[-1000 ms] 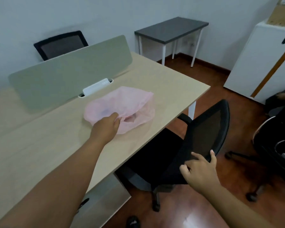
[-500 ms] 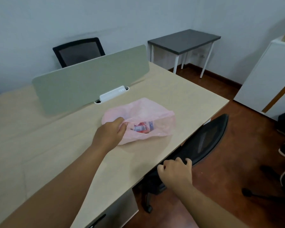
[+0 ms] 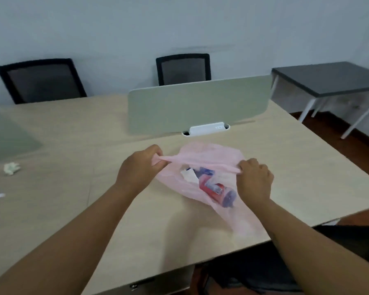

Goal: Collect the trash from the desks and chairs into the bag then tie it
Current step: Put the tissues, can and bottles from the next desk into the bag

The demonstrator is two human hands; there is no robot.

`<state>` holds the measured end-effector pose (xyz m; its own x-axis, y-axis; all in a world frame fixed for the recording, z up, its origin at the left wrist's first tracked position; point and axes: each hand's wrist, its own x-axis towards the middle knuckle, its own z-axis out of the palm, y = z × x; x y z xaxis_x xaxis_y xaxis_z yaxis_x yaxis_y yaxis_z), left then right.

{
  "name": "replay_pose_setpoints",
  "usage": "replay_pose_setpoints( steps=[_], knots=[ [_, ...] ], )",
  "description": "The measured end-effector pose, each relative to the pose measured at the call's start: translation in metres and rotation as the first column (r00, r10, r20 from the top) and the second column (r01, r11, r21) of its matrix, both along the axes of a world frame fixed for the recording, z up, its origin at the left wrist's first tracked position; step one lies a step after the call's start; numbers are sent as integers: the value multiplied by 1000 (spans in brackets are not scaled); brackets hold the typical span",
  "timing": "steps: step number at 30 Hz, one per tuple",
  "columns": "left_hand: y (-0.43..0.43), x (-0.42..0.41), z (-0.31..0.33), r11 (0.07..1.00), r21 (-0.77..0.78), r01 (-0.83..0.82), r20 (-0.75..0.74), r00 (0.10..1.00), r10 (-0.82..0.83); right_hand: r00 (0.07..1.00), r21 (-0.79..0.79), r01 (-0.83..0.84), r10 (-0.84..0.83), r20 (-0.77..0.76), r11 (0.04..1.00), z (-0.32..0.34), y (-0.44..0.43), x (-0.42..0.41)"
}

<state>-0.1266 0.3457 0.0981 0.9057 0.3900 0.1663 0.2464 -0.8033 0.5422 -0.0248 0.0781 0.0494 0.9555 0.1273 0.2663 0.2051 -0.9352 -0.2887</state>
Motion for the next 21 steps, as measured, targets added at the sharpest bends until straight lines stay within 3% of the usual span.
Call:
replay_pose_setpoints(
  steps=[3, 5, 11, 17, 21],
  knots=[
    [38, -14, 1, 978, 134, -161, -38, 985, 168, 950, 166, -222, 251, -184, 961, 22, 47, 19],
    [66, -27, -3, 939, 181, -292, -11, 954, 299, 899, 258, -334, 389, -204, 907, 33, 83, 19],
    [146, -87, -10, 847, 105, -521, 38, 853, 520, 673, 506, -502, 684, -281, 702, 59, 194, -27],
    [235, -165, -23, 792, 50, -609, 16, 793, 609, 548, 567, -630, 821, -161, 531, 56, 318, -90],
    [310, -218, -41, 769, -57, -637, -8, 770, 637, 588, 561, -613, 795, -147, 557, 40, 413, -138]
  ],
)
